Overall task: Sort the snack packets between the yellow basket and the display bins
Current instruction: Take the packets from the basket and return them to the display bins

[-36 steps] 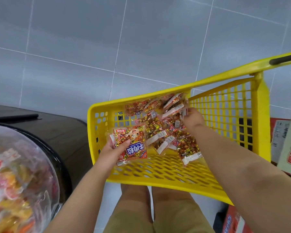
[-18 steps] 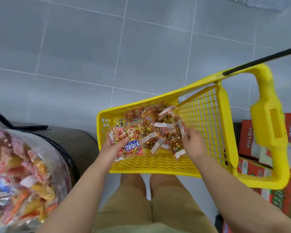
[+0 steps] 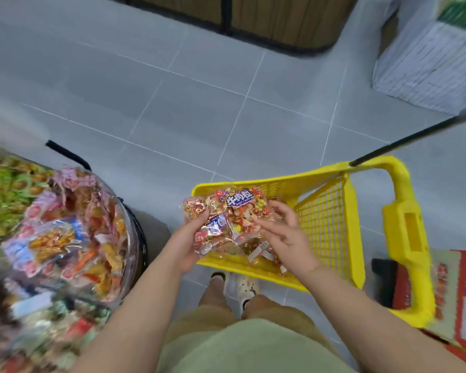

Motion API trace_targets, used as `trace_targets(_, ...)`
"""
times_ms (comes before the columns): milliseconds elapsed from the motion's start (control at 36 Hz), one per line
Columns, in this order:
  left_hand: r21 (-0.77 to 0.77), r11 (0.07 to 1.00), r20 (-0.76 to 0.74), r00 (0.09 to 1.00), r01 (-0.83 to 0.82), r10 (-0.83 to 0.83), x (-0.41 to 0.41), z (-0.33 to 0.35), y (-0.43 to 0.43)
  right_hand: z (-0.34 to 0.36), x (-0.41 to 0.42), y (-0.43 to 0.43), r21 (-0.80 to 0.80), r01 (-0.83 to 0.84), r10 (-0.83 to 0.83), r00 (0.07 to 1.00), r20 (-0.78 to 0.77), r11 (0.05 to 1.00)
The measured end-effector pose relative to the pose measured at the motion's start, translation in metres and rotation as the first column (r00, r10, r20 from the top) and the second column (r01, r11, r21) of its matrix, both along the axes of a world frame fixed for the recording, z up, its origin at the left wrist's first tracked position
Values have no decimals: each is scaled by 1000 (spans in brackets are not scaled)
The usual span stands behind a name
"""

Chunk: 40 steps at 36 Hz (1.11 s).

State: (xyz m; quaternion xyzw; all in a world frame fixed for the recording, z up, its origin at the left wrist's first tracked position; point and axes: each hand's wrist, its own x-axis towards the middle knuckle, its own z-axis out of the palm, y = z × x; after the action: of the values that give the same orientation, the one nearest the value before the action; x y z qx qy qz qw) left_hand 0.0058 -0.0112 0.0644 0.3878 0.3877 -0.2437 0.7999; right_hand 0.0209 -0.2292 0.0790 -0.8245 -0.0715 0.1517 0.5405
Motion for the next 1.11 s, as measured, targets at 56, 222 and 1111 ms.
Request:
trace_targets(56, 0, 999, 68, 997, -48, 48, -14, 12, 4, 11, -1, 6, 97, -65, 72, 994, -81, 993)
trace_targets(222, 52, 970, 179, 958, -238, 225, -57, 47, 21, 34, -3, 37, 421, -59, 222, 910, -350, 905)
trace_targets(1111, 418, 400, 326, 546, -816, 772, -358, 119, 294, 93, -119, 419, 375, -553, 664, 550, -506, 744)
